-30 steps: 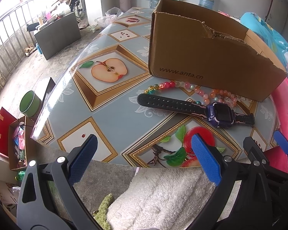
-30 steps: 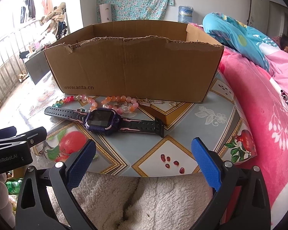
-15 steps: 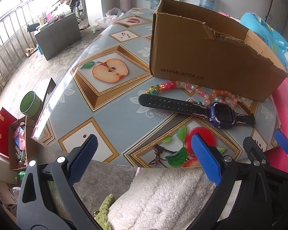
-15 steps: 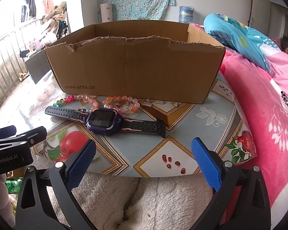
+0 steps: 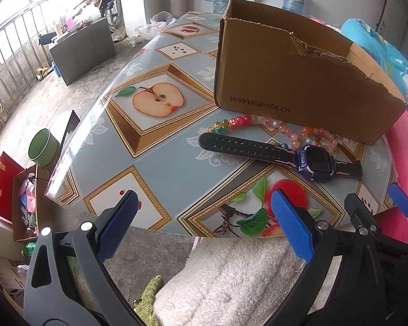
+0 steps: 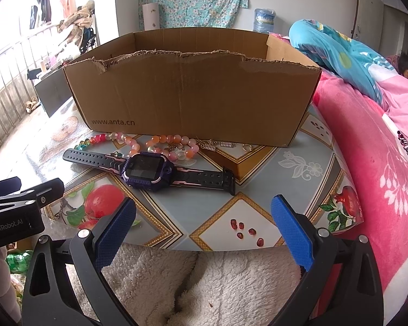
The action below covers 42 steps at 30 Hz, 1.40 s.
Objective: Organize jewelry
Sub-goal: 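Close the right gripper on the purple smartwatch face and lift it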
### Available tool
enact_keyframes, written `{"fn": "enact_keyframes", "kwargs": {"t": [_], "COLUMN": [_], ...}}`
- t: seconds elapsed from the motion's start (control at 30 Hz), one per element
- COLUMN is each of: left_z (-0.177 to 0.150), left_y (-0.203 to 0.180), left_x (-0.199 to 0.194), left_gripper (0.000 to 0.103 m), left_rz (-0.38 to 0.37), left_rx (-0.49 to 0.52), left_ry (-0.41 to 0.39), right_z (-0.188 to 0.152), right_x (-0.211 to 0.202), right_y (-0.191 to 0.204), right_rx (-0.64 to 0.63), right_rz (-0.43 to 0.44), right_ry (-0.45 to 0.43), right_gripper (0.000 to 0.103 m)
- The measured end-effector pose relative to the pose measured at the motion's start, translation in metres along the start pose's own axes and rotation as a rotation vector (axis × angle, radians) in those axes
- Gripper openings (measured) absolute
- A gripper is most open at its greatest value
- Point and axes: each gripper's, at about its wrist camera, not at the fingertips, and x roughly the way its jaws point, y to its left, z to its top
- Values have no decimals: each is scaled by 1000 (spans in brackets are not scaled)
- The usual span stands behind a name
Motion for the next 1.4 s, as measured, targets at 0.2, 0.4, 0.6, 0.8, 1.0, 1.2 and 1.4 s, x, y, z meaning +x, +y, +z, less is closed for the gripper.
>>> {"fn": "enact_keyframes", "kwargs": {"t": [0.2,0.4,0.6,0.8,1.0,1.2,1.4], "left_z": [-1,-1,-2,2,14,32,44], "left_y": [-1,-2,-4,1,14,22,16], "left_x": [2,3,6,7,5,25,49], "left_gripper": [95,95,95,95,92,63,60], "left_rz": [1,3,-5,-94,-189,-361,-385], "left_rx": [1,3,20,68,103,73,73], "left_ry": [0,-4,-19,-98,-208,-160,-76], "right_z": [-2,-2,-2,5,18,26,22], "right_x": [0,-1,2,-3,-7,16,37], "right_y": [0,-2,-7,-12,-8,10,13], "right_rx": [3,7,22,15,-4,-39,-41], "right_rz": [-3,-7,-6,37,176,292,310], "right_ry": [0,-5,-7,-78,-136,-75,-15], "right_gripper": [97,97,97,97,79,60,56]}}
